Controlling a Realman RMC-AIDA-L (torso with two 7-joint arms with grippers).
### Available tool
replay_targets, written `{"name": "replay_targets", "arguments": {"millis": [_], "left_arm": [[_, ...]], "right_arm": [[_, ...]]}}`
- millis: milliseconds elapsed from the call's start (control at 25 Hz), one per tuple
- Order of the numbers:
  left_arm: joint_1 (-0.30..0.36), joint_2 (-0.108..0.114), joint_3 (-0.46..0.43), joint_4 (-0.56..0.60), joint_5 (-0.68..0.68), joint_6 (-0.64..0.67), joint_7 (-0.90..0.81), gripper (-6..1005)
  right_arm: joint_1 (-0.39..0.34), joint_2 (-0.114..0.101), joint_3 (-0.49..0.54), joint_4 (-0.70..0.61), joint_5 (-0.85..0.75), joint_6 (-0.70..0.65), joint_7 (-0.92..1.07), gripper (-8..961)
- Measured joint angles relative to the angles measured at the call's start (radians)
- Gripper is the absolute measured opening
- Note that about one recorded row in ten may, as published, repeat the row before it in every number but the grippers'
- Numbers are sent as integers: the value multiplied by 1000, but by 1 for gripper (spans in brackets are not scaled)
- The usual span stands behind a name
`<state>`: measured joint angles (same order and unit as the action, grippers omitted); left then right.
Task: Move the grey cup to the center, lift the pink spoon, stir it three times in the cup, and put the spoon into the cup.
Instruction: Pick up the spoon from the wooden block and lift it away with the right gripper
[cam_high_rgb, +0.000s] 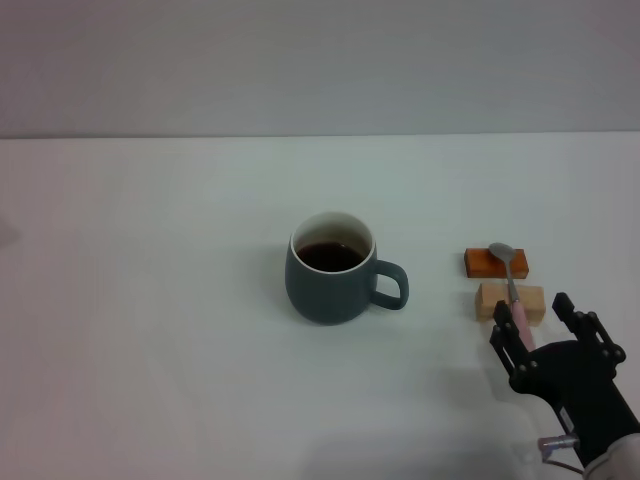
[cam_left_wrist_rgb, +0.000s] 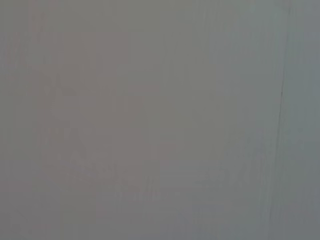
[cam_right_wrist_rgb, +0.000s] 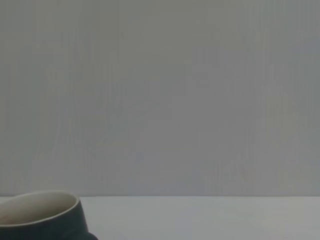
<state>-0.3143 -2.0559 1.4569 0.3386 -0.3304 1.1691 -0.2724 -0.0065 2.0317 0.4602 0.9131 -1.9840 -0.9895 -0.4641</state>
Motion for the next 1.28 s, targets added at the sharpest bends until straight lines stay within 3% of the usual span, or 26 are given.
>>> {"name": "replay_targets", "arguments": {"millis": [280,600,920,1280], "left_arm": [[0,1,1,2,1,1,1,-2],[-3,2,12,-1,12,1,1,-2],[6,9,9,11,64,3,-11,-2],[19,16,15,12,65,23,-15,-2]], "right_arm": [[-11,16,7,-19,2,-15,-3,664],[-20,54,9,-111,25,-144,15,663],[72,56,-106,-172,161,-162,100,662],[67,56,-154,-150,166,-177,96,661]]}}
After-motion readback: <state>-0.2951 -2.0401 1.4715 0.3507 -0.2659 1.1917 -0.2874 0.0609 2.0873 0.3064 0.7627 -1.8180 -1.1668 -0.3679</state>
